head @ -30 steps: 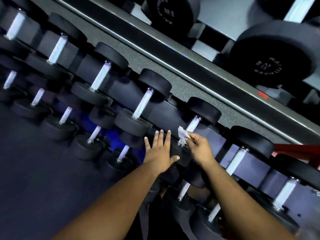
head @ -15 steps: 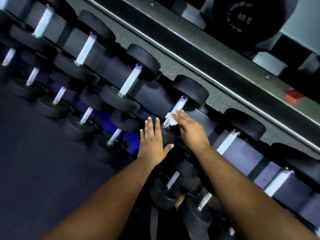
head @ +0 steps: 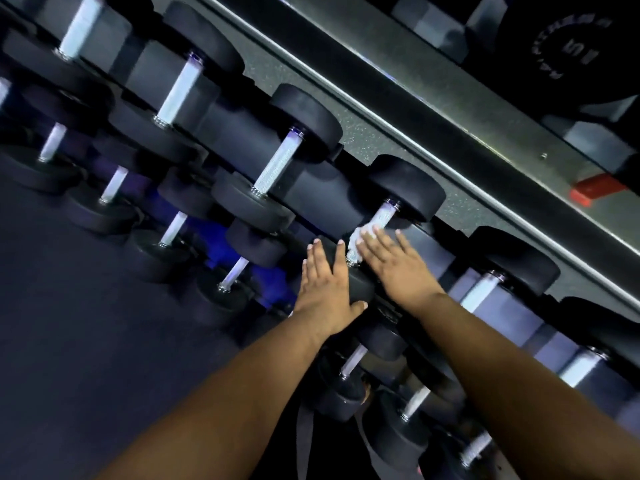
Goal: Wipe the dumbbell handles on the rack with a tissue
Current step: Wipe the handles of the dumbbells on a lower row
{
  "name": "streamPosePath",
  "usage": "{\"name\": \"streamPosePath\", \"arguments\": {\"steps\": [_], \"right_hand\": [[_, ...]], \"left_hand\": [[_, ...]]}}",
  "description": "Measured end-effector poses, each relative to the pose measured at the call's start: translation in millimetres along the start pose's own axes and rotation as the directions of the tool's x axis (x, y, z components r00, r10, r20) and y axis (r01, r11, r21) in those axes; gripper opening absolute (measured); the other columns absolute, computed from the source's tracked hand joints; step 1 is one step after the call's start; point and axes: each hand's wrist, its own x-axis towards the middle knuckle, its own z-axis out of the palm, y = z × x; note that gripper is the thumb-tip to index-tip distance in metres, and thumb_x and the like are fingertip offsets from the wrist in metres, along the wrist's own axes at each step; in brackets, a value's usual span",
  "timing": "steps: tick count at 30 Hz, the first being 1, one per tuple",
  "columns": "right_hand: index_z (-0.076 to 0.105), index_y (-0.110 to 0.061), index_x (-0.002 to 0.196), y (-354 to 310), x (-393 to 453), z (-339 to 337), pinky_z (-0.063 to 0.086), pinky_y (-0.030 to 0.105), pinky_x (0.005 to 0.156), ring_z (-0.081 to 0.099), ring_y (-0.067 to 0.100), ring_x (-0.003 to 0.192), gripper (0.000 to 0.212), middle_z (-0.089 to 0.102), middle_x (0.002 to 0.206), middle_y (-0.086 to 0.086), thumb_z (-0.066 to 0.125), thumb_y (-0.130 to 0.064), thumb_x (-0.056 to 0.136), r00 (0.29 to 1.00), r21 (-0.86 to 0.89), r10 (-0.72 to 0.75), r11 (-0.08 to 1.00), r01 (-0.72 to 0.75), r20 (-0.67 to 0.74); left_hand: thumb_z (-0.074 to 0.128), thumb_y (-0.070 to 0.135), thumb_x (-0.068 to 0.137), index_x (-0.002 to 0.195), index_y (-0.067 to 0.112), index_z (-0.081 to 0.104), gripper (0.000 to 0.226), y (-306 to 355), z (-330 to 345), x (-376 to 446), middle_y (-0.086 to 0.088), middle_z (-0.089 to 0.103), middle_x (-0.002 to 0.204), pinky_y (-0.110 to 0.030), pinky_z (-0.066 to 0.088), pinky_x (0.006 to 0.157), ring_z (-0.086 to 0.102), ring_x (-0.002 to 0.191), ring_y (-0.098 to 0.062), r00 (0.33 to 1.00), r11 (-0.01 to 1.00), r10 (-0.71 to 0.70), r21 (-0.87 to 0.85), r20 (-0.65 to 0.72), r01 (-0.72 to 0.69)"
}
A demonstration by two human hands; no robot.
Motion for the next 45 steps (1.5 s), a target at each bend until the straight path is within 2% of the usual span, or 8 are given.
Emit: {"name": "streamPosePath", "arguments": {"steps": [3,8,17,23,27,33,40,45], "right_hand": [[0.035,-0.015,0.153,13.8,-0.2,4.0,0.026,0.055,0.116,0.026,0.021,0.149,0.065,0.031,0.161,0.003,0.033,-0.015,0.089,0.99,-0.007,-0.127,0.992,0.127,-0.058],[0.008,-0.014,0.159,4.5,12.5,-6.3,0.016,0.051,0.123,-0.003,0.02,0.152,0.087,-0.008,0.164,-0.001,0.042,0.007,0.082,0.967,0.234,0.253,0.941,-0.243,-0.012],[0.019,-0.017,0.158,-3.3,9.4,2.3,0.013,0.045,0.124,0.009,0.019,0.153,0.083,0.013,0.166,0.0,0.04,0.011,0.083,0.954,0.394,0.292,0.887,-0.241,-0.074],[0.056,-0.017,0.141,-48.7,20.5,5.5,0.035,0.017,0.11,0.044,0.01,0.139,0.046,0.039,0.153,-0.005,0.058,-0.004,0.097,0.698,0.9,0.713,0.346,-0.267,-0.067],[0.062,-0.016,0.135,-65.6,12.5,8.0,0.048,0.02,0.099,0.065,0.005,0.111,0.04,0.067,0.128,-0.002,0.065,-0.013,0.094,0.578,0.971,0.796,-0.052,-0.232,0.181],[0.06,-0.018,0.137,-35.4,60.5,2.3,0.048,0.026,0.1,0.063,0.004,0.112,0.046,0.068,0.126,-0.01,0.054,-0.024,0.092,0.425,0.952,0.852,-0.26,-0.161,0.304],[0.072,-0.018,0.097,-48.1,30.9,25.3,0.057,0.047,0.086,0.072,0.023,0.087,0.024,0.076,0.091,0.0,0.053,-0.027,0.086,0.644,0.949,0.701,-0.174,-0.262,0.306],[0.068,-0.02,0.08,-18.6,68.3,-4.9,0.039,0.029,0.059,0.047,0.007,0.063,0.026,0.057,0.067,-0.006,0.05,-0.009,0.096,0.413,0.926,0.833,-0.37,-0.078,0.368]], "left_hand": [[0.068,0.059,0.084,0.156,0.015,-0.022,0.124,1.3,-5.7,2.9,-0.031,-0.031,0.157,-0.048,-0.004,0.125,-0.022,0.15,-0.043,0.997,0.999,-0.016,0.035,0.07,0.014],[0.067,0.058,0.086,0.154,0.015,-0.029,0.125,3.9,-11.3,6.5,-0.032,-0.036,0.154,-0.049,-0.005,0.125,-0.026,0.149,-0.043,0.987,0.997,-0.049,0.074,0.153,0.038],[0.068,0.057,0.087,0.153,0.016,-0.03,0.125,5.8,-11.4,7.7,-0.033,-0.038,0.152,-0.049,-0.006,0.125,-0.028,0.148,-0.044,0.981,0.995,-0.069,0.077,0.179,0.056],[0.073,0.055,0.084,0.156,0.019,-0.024,0.126,2.2,-11.8,9.2,-0.03,-0.036,0.155,-0.048,-0.005,0.125,-0.024,0.15,-0.042,0.984,0.997,-0.061,0.046,0.169,0.054],[0.074,0.055,0.083,0.157,0.017,-0.022,0.127,2.5,-11.9,9.0,-0.031,-0.032,0.157,-0.047,-0.003,0.126,-0.021,0.151,-0.043,0.986,0.997,-0.057,0.054,0.157,0.049],[0.075,0.057,0.081,0.157,0.018,-0.021,0.128,1.5,-9.2,7.7,-0.029,-0.031,0.158,-0.048,-0.002,0.126,-0.021,0.151,-0.041,0.99,0.998,-0.06,0.044,0.13,0.054],[0.073,0.056,0.084,0.156,0.02,-0.023,0.126,1.1,-9.0,8.6,-0.028,-0.033,0.157,-0.046,-0.005,0.125,-0.022,0.151,-0.041,0.989,0.998,-0.061,0.037,0.135,0.057],[0.073,0.057,0.084,0.156,0.019,-0.024,0.126,0.8,-10.5,8.3,-0.029,-0.032,0.157,-0.047,-0.004,0.126,-0.022,0.151,-0.041,0.989,0.997,-0.059,0.048,0.137,0.053]]}}
